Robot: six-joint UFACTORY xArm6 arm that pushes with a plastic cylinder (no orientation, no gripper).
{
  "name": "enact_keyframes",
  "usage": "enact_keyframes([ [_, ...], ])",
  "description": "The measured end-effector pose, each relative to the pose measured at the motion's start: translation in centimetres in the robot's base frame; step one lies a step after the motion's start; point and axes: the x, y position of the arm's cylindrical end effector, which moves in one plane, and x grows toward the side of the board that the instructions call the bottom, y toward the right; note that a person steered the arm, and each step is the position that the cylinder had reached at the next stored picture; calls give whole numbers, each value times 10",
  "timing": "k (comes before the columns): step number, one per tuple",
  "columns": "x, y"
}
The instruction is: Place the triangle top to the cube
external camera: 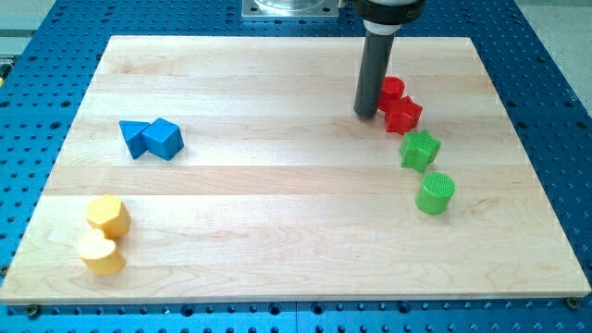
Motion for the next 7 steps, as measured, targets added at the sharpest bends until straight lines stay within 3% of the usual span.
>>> enact_keyframes([
  [3,-35,7],
  [5,-96,-110],
  [7,-104,-114],
])
